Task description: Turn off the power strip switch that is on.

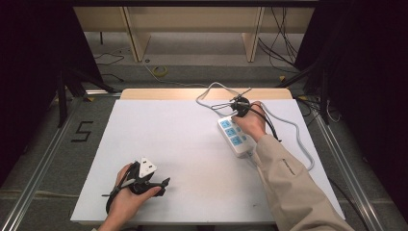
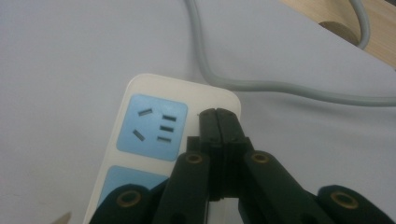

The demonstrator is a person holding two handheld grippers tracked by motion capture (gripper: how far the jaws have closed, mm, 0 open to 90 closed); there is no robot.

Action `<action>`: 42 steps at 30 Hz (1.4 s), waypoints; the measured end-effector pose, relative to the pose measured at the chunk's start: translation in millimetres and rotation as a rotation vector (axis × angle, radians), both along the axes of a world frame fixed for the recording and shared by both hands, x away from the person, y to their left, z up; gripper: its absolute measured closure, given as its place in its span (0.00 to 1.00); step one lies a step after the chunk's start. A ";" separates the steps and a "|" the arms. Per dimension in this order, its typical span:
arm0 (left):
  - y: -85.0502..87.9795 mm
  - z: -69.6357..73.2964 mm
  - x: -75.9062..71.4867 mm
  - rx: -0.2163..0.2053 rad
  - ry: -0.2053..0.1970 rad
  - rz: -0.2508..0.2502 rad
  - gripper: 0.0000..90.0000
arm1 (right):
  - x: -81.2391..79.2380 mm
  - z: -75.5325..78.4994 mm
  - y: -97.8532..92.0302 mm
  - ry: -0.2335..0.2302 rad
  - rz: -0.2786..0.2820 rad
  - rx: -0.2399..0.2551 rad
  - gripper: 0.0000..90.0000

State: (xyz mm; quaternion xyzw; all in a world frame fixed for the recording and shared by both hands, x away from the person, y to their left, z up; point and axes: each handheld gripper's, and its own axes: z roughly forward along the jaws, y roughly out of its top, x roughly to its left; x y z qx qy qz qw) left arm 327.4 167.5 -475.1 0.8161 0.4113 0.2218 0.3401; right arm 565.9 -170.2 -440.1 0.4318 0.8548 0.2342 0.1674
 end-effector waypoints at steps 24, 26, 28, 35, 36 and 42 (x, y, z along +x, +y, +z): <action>-1.6 -0.6 -0.6 0.004 0.003 0.001 0.22 | -26.3 10.9 -20.0 0.002 0.015 0.056 1.00; -1.7 -0.6 -0.6 0.004 0.003 0.001 0.22 | -29.1 11.1 -20.4 0.000 0.016 0.057 1.00; -1.9 -0.6 -0.7 0.003 0.005 0.002 0.22 | -31.5 11.0 -21.3 -0.001 0.022 0.057 1.00; -1.7 -0.9 -0.7 0.001 0.005 0.003 0.22 | -41.4 13.2 -24.1 0.000 0.027 0.069 1.00; -1.6 -0.9 -0.8 0.002 0.006 0.003 0.22 | -44.1 12.8 -25.7 0.001 0.028 0.074 1.00; -1.7 -0.9 -0.8 0.002 0.009 0.004 0.22 | -51.4 14.4 -29.1 -0.005 0.036 0.086 1.00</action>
